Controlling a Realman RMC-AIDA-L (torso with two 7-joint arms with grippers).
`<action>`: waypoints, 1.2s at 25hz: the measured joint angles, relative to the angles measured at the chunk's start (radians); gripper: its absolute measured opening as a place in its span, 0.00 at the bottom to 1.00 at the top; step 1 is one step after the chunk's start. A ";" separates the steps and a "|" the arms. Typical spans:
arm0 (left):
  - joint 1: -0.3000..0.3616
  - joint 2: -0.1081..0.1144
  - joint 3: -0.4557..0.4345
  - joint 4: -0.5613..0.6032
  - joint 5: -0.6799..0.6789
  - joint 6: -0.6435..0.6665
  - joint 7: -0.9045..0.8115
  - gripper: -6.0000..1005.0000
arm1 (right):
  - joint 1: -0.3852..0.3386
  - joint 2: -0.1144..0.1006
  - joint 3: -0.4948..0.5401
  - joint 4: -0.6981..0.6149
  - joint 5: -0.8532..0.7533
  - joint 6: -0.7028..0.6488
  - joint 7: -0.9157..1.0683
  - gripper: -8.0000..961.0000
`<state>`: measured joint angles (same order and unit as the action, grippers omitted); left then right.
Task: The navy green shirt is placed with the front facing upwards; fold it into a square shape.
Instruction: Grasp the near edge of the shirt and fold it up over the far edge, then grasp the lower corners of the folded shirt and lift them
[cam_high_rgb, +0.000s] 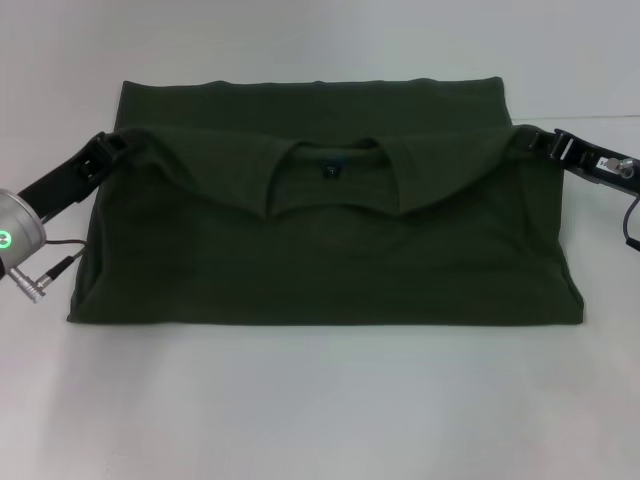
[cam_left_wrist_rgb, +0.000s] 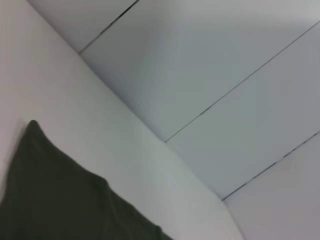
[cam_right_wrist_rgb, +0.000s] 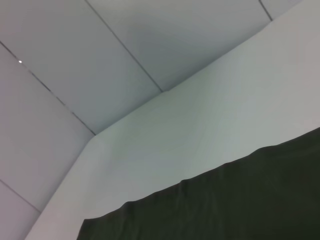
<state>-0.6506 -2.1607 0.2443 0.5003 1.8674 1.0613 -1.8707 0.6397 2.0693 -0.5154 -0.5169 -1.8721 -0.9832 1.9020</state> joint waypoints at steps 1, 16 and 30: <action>-0.001 -0.001 0.006 -0.003 -0.001 -0.011 0.003 0.04 | 0.000 0.001 0.000 0.000 0.000 0.005 0.000 0.10; -0.033 -0.004 0.005 -0.108 -0.050 -0.146 0.088 0.15 | 0.006 0.012 -0.001 0.015 0.001 0.052 -0.014 0.20; 0.056 0.088 0.125 0.015 0.057 0.125 -0.070 0.62 | -0.065 -0.061 -0.005 0.010 -0.009 -0.151 0.032 0.85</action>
<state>-0.5948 -2.0724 0.3692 0.5155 1.9243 1.1860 -1.9410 0.5752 2.0082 -0.5205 -0.5069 -1.8816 -1.1339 1.9342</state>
